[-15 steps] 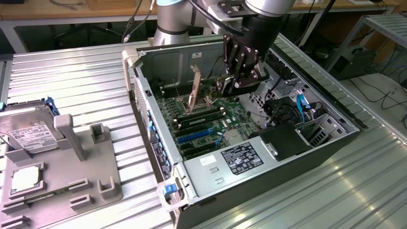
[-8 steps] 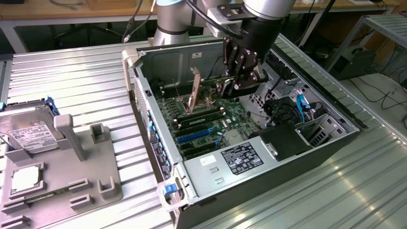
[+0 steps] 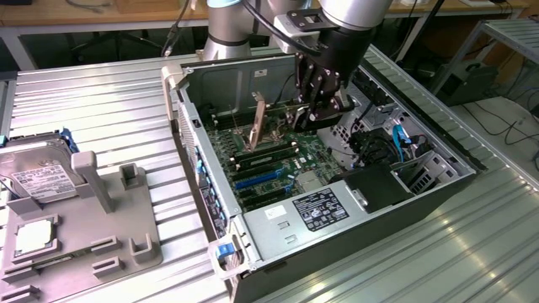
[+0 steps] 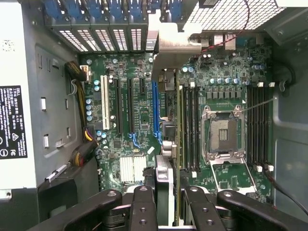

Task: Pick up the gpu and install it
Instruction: 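Insert the gpu into the slot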

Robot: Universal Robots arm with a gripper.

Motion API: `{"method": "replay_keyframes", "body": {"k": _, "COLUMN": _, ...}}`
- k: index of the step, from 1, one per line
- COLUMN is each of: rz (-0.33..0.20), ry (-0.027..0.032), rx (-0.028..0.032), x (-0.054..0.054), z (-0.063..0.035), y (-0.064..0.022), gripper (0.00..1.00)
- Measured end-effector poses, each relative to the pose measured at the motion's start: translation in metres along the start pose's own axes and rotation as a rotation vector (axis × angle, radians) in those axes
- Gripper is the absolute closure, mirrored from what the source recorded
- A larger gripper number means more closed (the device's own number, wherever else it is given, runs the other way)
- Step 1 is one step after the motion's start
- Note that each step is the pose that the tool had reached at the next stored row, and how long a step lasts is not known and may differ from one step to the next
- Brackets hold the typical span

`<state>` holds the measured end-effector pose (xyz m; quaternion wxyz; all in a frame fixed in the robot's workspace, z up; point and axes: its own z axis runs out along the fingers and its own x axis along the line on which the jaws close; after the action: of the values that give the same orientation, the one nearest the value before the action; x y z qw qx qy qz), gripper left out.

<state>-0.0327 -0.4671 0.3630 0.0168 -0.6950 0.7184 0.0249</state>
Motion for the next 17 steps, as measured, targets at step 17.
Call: {"method": "replay_keyframes", "body": {"k": 17, "rz": 0.001, "ry": 0.0107, "rx": 0.0090, "x": 0.002, "z": 0.0175, "y": 0.0064, "gripper": 0.72}}
